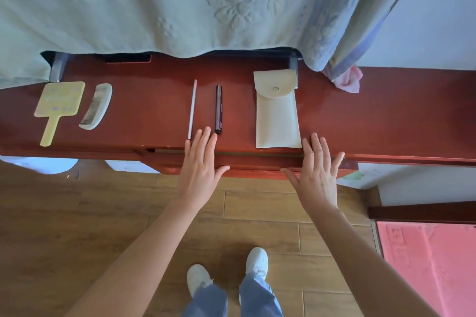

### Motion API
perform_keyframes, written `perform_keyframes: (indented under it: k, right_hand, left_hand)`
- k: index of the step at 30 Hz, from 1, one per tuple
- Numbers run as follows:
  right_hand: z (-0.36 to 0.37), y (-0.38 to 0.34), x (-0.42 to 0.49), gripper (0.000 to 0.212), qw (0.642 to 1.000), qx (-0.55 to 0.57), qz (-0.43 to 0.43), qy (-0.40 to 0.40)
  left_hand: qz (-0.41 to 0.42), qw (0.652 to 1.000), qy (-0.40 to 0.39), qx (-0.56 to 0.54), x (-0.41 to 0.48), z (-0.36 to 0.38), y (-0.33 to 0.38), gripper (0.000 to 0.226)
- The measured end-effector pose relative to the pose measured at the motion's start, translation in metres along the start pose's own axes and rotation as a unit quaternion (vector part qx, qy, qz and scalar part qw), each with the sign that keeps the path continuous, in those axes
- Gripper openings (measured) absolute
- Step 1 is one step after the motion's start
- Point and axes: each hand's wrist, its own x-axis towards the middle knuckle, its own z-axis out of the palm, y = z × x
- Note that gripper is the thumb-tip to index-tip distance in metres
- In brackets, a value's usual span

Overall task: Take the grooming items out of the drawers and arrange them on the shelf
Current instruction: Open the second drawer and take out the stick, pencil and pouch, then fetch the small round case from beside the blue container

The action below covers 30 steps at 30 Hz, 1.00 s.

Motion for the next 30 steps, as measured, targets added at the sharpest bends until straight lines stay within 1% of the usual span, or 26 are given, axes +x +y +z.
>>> perform_keyframes:
  k: [5,9,12,14,16,19,22,27,30]
  right_hand:
    - [0.001,0.003,0.012,0.065,0.999,0.012,-0.002,0.046]
    - [0.003,0.001,0.018,0.059,0.998,0.017,0.012,0.064]
    - [0.003,0.000,0.019,0.056,0.997,0.023,0.020,0.068]
    - [0.002,0.000,0.018,0.052,0.998,0.027,0.018,0.055]
    - [-0.001,0.002,0.014,0.050,0.999,0.028,0.010,0.030]
    - [-0.012,0.004,0.008,0.058,0.999,0.024,-0.005,-0.025]
    - [-0.031,0.007,0.001,0.064,0.997,0.024,-0.007,-0.066]
    - [-0.069,0.014,-0.020,0.065,0.997,0.036,0.018,-0.068]
    - [-0.096,0.018,-0.033,0.061,0.996,0.050,0.053,-0.056]
  left_hand:
    - [-0.023,0.999,0.020,-0.010,0.004,0.006,0.003,0.066]
    - [-0.048,0.997,0.042,-0.032,0.006,0.008,0.007,0.055]
    - [-0.065,0.996,0.041,-0.047,0.007,0.005,0.010,0.051]
    - [-0.067,0.996,0.025,-0.049,0.007,0.001,0.011,0.054]
    - [-0.067,0.997,-0.005,-0.049,0.005,-0.005,0.013,0.062]
    - [-0.066,0.995,-0.050,-0.052,0.004,-0.019,0.016,0.070]
    - [-0.050,0.995,-0.072,-0.053,0.003,-0.037,0.025,0.077]
    - [0.006,0.994,-0.087,-0.063,0.001,-0.066,0.054,0.081]
    - [0.047,0.993,-0.085,-0.070,0.002,-0.084,0.077,0.081]
